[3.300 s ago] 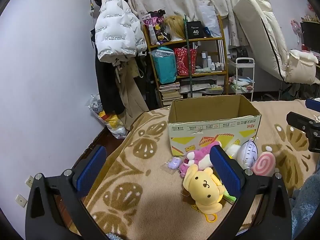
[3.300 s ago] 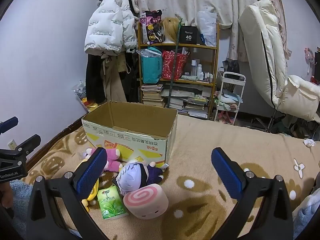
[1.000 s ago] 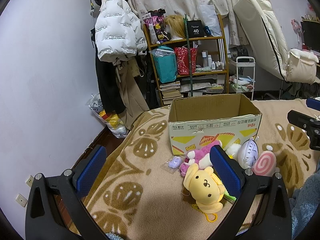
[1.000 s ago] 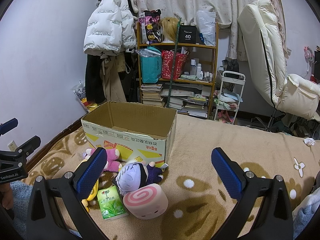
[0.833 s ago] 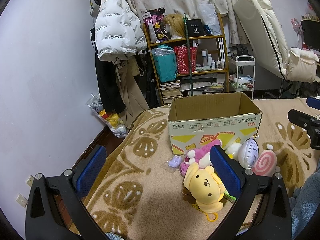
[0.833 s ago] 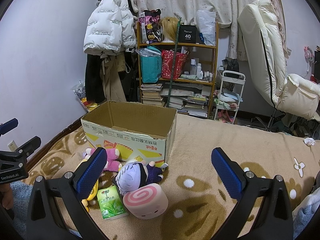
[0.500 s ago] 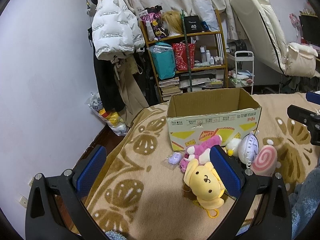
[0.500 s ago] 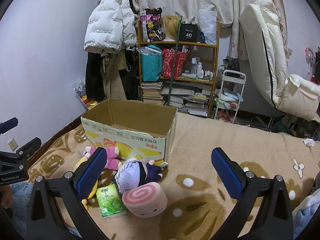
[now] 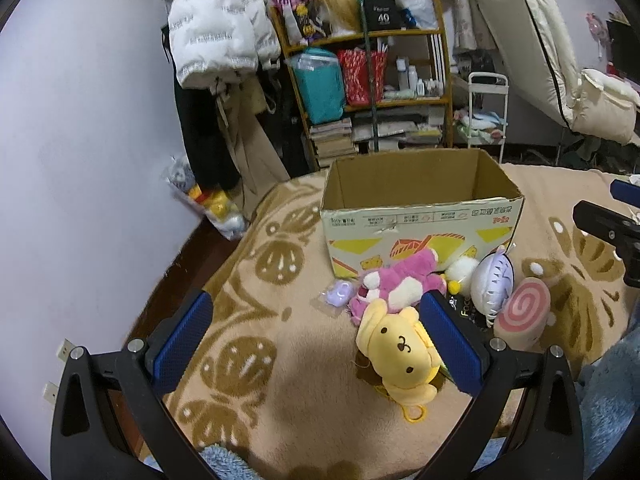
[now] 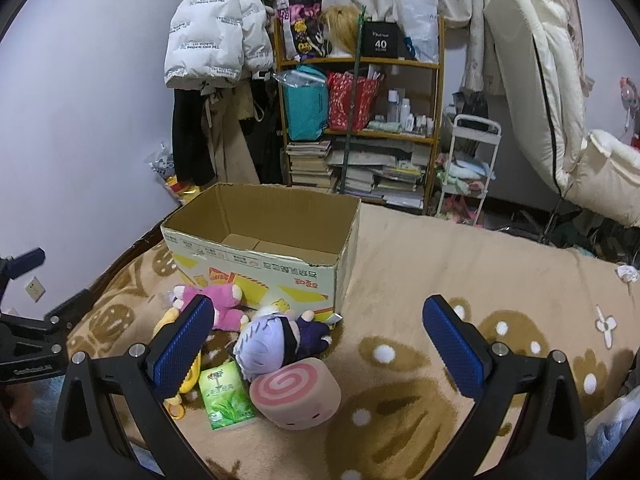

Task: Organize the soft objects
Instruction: 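Move left tool toward yellow plush dog while right tool approaches pink swirl cushion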

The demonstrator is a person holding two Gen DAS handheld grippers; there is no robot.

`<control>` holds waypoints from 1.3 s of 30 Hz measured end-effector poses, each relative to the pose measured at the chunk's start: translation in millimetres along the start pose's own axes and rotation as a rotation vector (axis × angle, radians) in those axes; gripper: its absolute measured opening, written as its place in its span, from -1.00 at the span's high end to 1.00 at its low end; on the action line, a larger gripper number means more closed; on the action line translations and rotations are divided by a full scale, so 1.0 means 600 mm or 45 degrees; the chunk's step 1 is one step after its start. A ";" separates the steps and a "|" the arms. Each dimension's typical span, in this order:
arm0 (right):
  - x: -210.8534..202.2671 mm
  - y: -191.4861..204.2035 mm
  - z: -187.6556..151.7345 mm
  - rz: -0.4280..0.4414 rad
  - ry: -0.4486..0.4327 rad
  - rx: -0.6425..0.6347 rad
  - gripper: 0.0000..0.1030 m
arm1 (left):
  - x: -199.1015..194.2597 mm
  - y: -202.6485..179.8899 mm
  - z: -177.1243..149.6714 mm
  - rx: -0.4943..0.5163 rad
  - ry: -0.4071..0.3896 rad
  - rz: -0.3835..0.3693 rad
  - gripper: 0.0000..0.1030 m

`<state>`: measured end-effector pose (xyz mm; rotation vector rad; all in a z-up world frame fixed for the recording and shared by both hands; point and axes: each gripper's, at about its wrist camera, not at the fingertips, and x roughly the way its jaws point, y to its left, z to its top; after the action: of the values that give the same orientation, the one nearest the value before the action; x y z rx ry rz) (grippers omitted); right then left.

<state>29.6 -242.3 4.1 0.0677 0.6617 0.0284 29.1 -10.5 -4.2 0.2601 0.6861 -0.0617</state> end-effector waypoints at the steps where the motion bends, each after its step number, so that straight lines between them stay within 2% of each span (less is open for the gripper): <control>1: 0.003 -0.002 0.002 0.008 0.011 0.007 -1.00 | 0.003 0.000 0.002 -0.001 0.007 0.007 -0.97; 8: 0.040 -0.012 0.006 0.032 0.124 0.047 -1.00 | 0.033 -0.011 0.027 -0.003 0.079 -0.014 -0.97; 13: 0.070 -0.030 -0.003 0.002 0.207 0.075 -1.00 | 0.068 -0.025 0.030 -0.015 0.161 -0.062 -0.97; 20: 0.112 -0.041 -0.025 0.046 0.348 0.107 -1.00 | 0.118 -0.046 0.006 -0.005 0.278 -0.110 -0.97; 27: 0.142 -0.026 -0.051 0.068 0.456 0.058 -1.00 | 0.163 -0.056 -0.021 -0.016 0.409 -0.160 -0.97; 39: 0.182 -0.001 -0.086 0.087 0.626 -0.020 -1.00 | 0.190 -0.088 -0.055 0.057 0.496 -0.189 -0.97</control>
<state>84.3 -234.7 -103.4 0.0687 1.1505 0.1183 89.6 -49.7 -112.3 0.2661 1.0923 -0.1715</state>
